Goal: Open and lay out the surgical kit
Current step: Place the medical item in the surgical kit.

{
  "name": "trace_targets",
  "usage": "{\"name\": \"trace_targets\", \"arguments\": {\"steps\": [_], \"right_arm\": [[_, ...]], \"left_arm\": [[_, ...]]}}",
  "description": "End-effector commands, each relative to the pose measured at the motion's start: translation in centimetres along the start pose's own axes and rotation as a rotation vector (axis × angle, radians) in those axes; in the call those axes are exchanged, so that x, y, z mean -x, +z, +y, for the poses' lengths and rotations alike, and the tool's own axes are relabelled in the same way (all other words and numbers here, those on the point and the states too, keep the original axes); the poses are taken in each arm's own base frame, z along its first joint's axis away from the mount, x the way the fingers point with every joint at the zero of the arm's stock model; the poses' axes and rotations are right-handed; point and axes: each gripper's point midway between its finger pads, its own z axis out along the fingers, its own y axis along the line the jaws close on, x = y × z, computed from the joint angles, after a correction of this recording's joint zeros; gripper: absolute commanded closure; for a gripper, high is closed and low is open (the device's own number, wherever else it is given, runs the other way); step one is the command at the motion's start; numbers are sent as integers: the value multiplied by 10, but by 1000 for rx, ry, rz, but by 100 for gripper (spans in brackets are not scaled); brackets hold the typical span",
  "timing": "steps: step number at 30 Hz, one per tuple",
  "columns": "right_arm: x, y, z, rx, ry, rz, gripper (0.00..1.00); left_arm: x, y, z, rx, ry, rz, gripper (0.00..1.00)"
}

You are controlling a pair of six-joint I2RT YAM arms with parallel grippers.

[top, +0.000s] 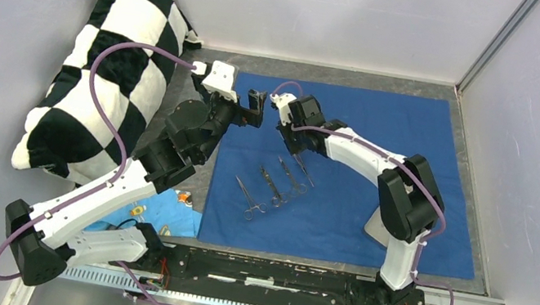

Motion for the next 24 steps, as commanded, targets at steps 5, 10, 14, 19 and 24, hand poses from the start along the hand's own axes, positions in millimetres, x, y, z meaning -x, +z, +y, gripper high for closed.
{"name": "trace_targets", "arguments": {"steps": [5, 10, 14, 19, 24], "right_arm": [[12, 8, -12, -54, -56, 10, 100], [8, 15, -11, -46, -59, 22, 100], [6, 18, -11, -48, -59, 28, 100], [4, 21, -10, -41, -59, 33, 100], [3, 24, -10, -39, -65, 37, 100]], "left_arm": [[23, -1, 2, -5, 9, -58, 0], [23, -1, 2, -6, 10, -56, 0], [22, -1, 2, -6, 11, -55, 0], [22, -1, 2, -5, 11, -56, 0], [22, -1, 2, -3, 11, -55, 0]]}}
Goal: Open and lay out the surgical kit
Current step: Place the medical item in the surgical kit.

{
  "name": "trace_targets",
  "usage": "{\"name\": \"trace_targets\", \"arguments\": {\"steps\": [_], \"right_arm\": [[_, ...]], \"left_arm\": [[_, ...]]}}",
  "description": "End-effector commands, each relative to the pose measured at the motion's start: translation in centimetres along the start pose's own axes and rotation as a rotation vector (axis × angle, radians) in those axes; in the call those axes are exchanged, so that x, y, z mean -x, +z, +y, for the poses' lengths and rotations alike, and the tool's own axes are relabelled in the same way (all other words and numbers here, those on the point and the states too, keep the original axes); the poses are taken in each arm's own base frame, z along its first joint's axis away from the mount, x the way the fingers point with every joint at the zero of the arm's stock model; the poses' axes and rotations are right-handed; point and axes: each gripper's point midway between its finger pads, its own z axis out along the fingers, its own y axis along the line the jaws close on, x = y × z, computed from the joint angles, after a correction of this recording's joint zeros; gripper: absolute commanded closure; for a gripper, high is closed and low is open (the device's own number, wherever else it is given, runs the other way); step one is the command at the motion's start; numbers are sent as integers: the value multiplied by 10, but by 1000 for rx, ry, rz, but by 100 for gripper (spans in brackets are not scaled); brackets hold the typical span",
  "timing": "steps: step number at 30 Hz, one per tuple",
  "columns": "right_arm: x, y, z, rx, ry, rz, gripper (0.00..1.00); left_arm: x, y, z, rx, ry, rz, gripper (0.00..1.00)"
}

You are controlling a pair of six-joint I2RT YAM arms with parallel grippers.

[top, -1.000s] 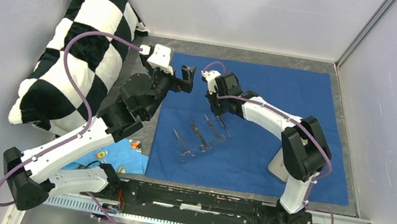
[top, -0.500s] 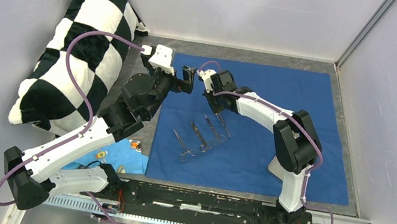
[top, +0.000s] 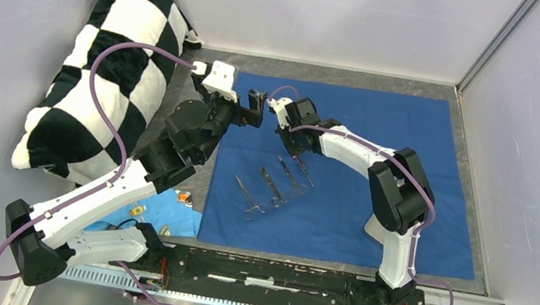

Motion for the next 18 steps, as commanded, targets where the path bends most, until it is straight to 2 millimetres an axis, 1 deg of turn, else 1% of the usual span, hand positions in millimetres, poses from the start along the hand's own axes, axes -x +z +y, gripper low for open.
{"name": "trace_targets", "arguments": {"steps": [1, 12, 18], "right_arm": [[17, 0, -3, -12, -21, -38, 100], [14, 0, -5, -20, -18, -28, 100], [13, -1, -6, -33, -15, -24, 97]], "left_arm": [[22, -1, 2, -4, 12, -55, 0], [21, -1, 2, -5, 12, -54, 0], [21, -1, 1, -6, 13, -54, 0]]}}
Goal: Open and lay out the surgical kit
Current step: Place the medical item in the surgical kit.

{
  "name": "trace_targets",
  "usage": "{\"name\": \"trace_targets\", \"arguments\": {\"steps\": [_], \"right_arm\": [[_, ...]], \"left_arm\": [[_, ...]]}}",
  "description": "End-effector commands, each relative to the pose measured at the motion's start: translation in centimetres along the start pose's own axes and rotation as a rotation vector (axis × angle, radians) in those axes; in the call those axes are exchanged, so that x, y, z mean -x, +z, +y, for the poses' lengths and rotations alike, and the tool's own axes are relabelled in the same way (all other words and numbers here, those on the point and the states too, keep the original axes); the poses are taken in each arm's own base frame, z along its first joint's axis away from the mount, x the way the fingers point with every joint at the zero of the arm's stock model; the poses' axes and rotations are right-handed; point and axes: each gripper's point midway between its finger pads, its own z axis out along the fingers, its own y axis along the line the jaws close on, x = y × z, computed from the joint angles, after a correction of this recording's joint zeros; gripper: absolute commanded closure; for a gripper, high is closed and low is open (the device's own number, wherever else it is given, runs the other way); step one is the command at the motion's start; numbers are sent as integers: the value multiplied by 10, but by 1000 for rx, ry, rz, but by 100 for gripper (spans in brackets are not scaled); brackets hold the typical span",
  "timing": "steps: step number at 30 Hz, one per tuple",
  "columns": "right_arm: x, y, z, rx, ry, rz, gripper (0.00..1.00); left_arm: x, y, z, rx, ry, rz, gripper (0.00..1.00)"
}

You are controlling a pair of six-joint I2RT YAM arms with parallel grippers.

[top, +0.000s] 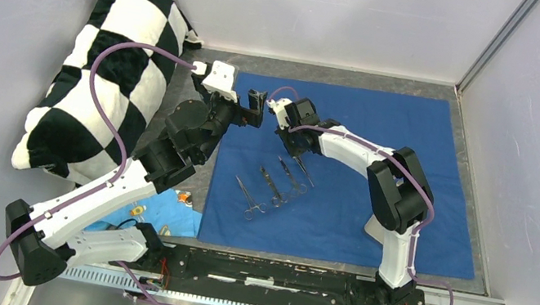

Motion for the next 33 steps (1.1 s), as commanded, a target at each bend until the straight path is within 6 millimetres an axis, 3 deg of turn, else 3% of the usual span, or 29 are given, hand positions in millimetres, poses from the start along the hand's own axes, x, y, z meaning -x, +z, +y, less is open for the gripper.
{"name": "trace_targets", "arguments": {"steps": [1, 9, 17, 24, 28, 33], "right_arm": [[16, -5, -7, -39, -4, -34, 96], [16, -5, -11, -60, 10, -32, 95], [19, -11, -8, -47, 25, -42, 83], [29, -50, -4, -62, 48, -88, 77], [9, -90, -8, -100, 96, -132, 70], [-59, -133, -26, -213, 163, -103, 63]], "left_arm": [[21, 0, 2, -5, 13, -53, 0], [21, -1, 1, -7, 12, -54, 0], [21, -1, 1, -6, 12, -54, 0], [22, -1, 2, -6, 13, -55, 0], [21, 0, 2, -5, 13, -54, 0], [28, 0, -6, -31, -37, -51, 0]]}}
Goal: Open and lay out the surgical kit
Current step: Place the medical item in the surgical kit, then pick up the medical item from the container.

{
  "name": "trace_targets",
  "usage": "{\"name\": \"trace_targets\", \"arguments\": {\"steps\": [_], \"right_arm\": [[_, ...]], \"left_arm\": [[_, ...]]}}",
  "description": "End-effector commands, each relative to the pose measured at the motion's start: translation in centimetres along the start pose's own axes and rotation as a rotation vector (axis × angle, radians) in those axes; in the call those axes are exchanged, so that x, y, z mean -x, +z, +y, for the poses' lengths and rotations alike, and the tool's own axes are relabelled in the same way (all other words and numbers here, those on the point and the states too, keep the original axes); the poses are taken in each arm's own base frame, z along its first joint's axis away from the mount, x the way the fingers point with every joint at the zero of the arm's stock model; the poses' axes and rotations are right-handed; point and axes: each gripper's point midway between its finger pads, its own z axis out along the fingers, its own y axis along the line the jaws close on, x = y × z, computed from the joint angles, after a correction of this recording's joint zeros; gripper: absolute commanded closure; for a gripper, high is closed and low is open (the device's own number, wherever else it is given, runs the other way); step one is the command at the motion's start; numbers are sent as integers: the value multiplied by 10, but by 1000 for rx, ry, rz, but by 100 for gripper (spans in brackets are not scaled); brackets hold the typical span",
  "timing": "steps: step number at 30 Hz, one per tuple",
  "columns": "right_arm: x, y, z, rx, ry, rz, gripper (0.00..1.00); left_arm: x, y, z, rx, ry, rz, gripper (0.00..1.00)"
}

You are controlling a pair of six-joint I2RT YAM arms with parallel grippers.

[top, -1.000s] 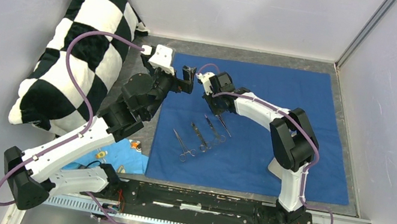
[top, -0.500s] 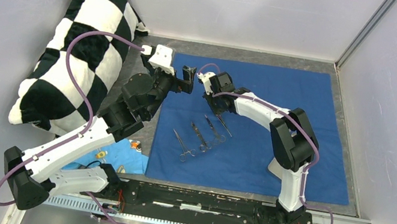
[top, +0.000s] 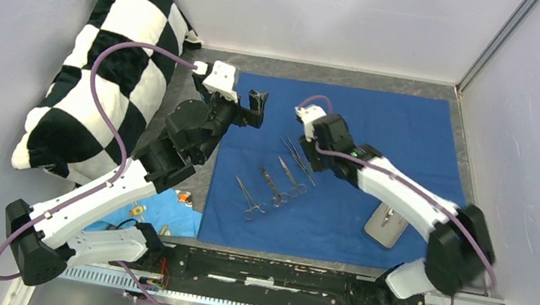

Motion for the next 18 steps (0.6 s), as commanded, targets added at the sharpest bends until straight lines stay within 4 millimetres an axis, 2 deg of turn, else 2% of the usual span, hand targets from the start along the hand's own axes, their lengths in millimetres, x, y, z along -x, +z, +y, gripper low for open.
{"name": "trace_targets", "arguments": {"steps": [1, 4, 7, 12, 15, 18], "right_arm": [[-50, -41, -35, -156, 100, 18, 62], [-95, -60, -59, -192, 235, 21, 61], [-128, -72, -75, -210, 411, 1, 59], [-168, -89, -103, -336, 582, 38, 59], [-177, -101, -119, -407, 627, 45, 58], [-190, -111, -134, -487, 668, 78, 58]], "left_arm": [[31, 0, -6, -29, -54, -48, 0], [50, -3, -16, -72, -109, -36, 0], [43, -10, -23, -114, -136, 26, 0], [7, -21, -32, -202, -61, 113, 0], [-20, -25, -30, -214, 8, 176, 0], [-37, -31, -26, -215, 36, 204, 0]]}}
